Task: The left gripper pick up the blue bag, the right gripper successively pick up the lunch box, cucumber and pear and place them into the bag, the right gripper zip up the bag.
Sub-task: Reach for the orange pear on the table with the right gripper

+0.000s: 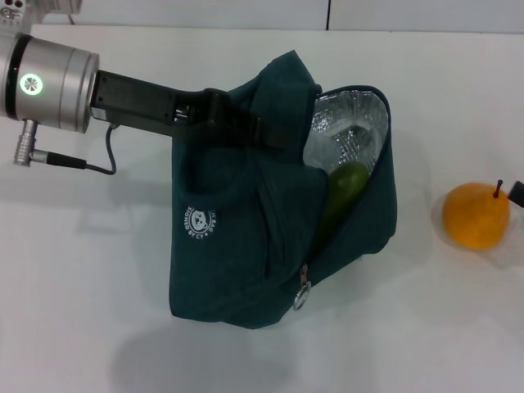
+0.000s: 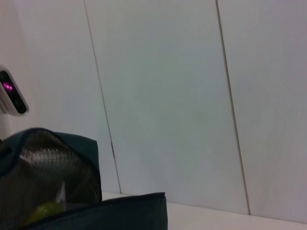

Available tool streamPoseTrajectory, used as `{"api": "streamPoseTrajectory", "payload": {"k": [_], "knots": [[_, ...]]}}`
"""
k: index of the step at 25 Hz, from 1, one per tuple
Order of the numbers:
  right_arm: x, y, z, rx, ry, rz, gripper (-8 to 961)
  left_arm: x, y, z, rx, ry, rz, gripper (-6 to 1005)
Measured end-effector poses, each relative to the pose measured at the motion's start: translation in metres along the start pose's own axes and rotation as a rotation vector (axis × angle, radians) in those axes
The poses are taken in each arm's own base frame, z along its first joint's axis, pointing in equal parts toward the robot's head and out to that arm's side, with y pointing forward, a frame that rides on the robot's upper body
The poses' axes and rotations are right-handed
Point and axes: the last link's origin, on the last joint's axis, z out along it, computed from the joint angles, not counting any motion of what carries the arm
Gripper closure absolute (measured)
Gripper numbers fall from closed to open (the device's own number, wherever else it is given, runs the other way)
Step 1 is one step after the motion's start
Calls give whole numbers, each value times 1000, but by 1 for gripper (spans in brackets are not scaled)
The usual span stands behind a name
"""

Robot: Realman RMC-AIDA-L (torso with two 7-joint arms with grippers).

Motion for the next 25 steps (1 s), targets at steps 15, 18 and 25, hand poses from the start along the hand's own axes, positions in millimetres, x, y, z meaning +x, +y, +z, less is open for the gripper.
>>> {"api": "streamPoseTrajectory", "payload": {"k": [15,18,25], "knots": [[7,5,16,-24,31,-2,100,-1,-1,-1,-2,6,-1,945],[7,5,18,-23,32,2,201,0,0,-1,-1,5,2,945],[7,6,24,-36,34,4,505,1,0,-1,-1,4,6,944]]}}
